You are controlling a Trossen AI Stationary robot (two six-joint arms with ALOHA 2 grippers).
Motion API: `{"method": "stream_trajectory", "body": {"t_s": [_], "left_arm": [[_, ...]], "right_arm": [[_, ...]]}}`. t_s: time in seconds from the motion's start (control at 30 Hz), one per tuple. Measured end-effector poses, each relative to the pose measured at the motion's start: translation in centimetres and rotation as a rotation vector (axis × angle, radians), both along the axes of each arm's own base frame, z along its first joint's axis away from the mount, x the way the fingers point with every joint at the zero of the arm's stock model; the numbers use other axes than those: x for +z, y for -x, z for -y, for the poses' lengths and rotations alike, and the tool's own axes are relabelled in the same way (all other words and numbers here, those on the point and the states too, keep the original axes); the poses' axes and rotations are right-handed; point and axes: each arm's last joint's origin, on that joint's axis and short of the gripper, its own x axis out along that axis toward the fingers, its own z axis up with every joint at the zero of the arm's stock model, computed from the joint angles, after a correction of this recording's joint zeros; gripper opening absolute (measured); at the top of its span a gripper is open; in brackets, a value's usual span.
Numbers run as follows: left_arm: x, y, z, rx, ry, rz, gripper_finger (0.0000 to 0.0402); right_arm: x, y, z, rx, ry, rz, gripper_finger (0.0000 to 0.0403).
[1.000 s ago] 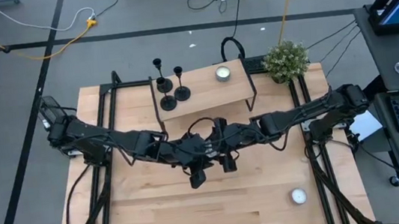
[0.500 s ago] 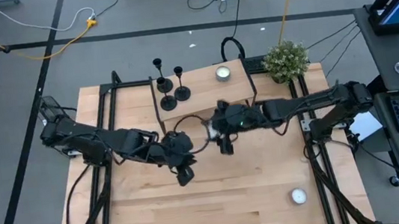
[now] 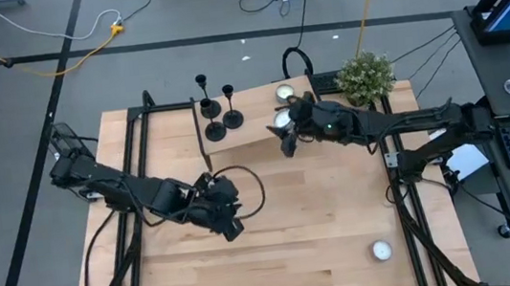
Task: Pick & Place candle stick holders
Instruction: Put the left red and white scented candle on the shelf
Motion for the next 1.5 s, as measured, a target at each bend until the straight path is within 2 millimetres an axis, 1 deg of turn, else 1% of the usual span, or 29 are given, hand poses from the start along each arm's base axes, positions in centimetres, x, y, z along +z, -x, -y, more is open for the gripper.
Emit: {"method": "stream_trajectory", "body": {"t_s": [0.13, 0.2, 0.27, 0.33, 0.43, 0.53, 0.6, 0.77, 1.07, 1.23, 1.33, 1.5], "left_arm": [[-1.7, 0.5, 0.5, 0.042, 0.014, -0.028, 0.0086], [-2.3, 0.6, 0.6, 0.066, 0.031, -0.028, 0.0086], [-2.7, 0.7, 0.6, 0.082, 0.041, -0.029, 0.0086], [-2.7, 0.7, 0.6, 0.087, 0.046, -0.027, 0.0086], [-2.7, 0.6, 0.5, 0.090, 0.045, -0.021, 0.0086], [-2.7, 0.5, 0.4, 0.094, 0.045, -0.019, 0.0086], [-2.7, 0.5, 0.4, 0.096, 0.048, -0.016, 0.0086], [-2.6, 0.3, 0.5, 0.094, 0.061, 0.006, 0.0086], [-2.4, 0.1, 0.6, 0.073, 0.057, 0.028, 0.0086], [-2.4, 0.0, 0.6, 0.073, 0.062, 0.036, 0.0086], [-2.3, 0.0, 0.7, 0.073, 0.065, 0.042, 0.0086], [-2.3, 0.0, 0.7, 0.073, 0.069, 0.043, 0.0086]], "right_arm": [[-2.5, 0.4, 0.6, -0.115, -0.001, 0.103, 0.0270], [-3.4, 0.2, 0.7, -0.162, -0.002, 0.164, 0.0270], [-4.6, 0.2, 0.8, -0.225, 0.002, 0.180, 0.0272], [-5.4, -0.1, 0.9, -0.266, -0.001, 0.188, 0.0275], [-6.1, -0.8, 1.3, -0.275, -0.003, 0.202, 0.0272], [-7.3, -1.6, 1.4, -0.288, 0.003, 0.173, 0.0270], [-7.9, -1.9, 1.5, -0.335, 0.015, 0.165, 0.0270], [-8.1, -1.8, 1.9, -0.409, 0.031, 0.152, 0.0283], [-8.9, -1.6, 2.4, -0.418, 0.038, 0.064, 0.0275], [-9.0, -1.3, 3.4, -0.448, 0.036, 0.045, 0.0283], [-9.3, -1.1, 4.3, -0.416, 0.009, 0.024, 0.0283], [-9.4, -0.9, 4.9, -0.409, 0.007, 0.016, 0.0284]]}}
